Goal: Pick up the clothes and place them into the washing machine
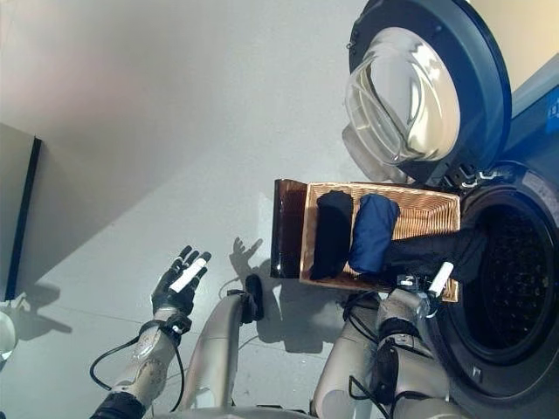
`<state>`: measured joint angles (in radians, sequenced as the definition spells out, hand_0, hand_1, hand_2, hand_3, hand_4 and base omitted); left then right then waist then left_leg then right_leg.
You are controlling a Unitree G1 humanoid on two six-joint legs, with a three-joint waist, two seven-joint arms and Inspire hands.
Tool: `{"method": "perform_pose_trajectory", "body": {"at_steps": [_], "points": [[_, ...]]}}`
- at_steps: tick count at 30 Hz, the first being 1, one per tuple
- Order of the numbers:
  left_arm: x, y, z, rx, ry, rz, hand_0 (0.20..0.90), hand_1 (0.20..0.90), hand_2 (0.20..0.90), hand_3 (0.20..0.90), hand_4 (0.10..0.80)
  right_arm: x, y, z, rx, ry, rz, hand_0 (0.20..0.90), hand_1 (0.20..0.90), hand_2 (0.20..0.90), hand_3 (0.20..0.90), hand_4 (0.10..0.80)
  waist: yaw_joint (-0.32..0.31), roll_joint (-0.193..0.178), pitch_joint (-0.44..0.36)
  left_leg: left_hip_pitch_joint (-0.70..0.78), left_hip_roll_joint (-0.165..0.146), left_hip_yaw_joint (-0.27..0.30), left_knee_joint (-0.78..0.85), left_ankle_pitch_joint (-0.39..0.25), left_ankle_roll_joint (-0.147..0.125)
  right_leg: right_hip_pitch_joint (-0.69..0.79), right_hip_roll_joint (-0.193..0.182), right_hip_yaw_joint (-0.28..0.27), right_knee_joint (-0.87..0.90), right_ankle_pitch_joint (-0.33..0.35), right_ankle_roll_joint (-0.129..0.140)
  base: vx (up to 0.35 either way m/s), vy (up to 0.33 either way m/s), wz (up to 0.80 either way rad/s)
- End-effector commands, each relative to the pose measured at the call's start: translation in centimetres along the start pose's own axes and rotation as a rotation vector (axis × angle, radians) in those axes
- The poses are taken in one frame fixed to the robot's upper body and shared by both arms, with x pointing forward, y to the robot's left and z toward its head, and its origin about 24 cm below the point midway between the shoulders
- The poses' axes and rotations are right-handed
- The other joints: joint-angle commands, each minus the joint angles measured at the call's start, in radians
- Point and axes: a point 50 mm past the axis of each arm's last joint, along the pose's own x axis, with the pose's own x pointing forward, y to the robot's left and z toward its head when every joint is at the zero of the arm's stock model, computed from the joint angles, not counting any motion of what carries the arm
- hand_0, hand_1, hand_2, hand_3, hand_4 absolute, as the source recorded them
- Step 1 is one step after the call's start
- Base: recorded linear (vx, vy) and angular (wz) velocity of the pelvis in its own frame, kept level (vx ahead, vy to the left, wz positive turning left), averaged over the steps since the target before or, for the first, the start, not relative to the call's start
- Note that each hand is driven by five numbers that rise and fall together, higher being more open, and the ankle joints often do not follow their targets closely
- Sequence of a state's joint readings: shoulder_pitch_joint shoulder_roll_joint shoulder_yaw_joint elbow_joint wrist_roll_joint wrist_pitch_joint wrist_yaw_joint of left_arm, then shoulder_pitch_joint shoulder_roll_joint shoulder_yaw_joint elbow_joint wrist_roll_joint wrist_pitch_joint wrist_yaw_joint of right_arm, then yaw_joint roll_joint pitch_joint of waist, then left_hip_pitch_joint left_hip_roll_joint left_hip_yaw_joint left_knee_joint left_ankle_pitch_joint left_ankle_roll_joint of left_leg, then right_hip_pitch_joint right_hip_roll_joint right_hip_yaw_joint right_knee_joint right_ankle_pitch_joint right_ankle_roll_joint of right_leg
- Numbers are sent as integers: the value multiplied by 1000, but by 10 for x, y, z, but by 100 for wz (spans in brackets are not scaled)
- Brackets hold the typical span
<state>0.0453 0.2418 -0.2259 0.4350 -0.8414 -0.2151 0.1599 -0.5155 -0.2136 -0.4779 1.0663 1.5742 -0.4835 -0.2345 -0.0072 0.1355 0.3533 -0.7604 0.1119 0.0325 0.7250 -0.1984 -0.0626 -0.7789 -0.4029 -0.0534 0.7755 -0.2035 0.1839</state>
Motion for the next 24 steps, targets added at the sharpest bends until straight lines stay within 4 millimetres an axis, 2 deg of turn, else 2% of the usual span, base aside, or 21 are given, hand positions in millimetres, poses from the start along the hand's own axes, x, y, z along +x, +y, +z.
{"method": "perform_pose_trajectory", "body": {"at_steps": [1, 5, 10, 13, 18, 24], "points": [[0, 8, 20, -1, -102, 13, 900, 900, 900, 900, 800, 1, 39, 24, 183, -122, 107, 200, 200, 200, 200, 300, 18, 31, -6, 48, 75, -83, -59, 33, -109, 62, -33, 38, -72, 86, 9, 0, 0, 0], [2, 6, 23, 23, -110, -5, 900, 900, 900, 900, 800, 3, 63, 35, 184, -165, 129, 200, 200, 200, 200, 300, 24, 28, -18, 41, 73, -91, -54, 31, -110, 62, -32, 37, -65, 81, 9, 0, 0, 0], [-2, 7, 26, 69, -125, -29, 900, 900, 900, 900, 800, -1, 111, 66, 216, -255, 214, 200, 200, 200, 200, 300, 37, 27, -31, 29, 76, -91, -47, 28, -113, 45, -33, 34, -56, 80, 11, 0, 0, 0], [-2, 7, 27, 105, -123, -41, 900, 900, 900, 900, 800, -4, 129, 85, 244, -302, 221, 200, 200, 200, 200, 300, 41, 23, -40, 18, 78, -94, -33, 21, -113, 34, -34, 38, -44, 76, 12, 0, 0, 0], [-3, 10, 23, 121, -104, -35, 900, 900, 900, 900, 800, -5, 141, 112, 322, -362, 176, 200, 200, 200, 200, 300, 42, 23, -56, 14, 81, -93, -17, 11, -115, 25, -33, 49, -30, 67, 12, 6, 2, 0], [-4, 17, 18, 114, -80, -2, 900, 900, 900, 900, 800, -4, 136, 132, 392, -421, 76, 200, 200, 200, 200, 300, 38, 32, -72, 7, 85, -90, -2, 0, -115, 16, -33, 58, -22, 63, 13, 11, 9, -2]]}}
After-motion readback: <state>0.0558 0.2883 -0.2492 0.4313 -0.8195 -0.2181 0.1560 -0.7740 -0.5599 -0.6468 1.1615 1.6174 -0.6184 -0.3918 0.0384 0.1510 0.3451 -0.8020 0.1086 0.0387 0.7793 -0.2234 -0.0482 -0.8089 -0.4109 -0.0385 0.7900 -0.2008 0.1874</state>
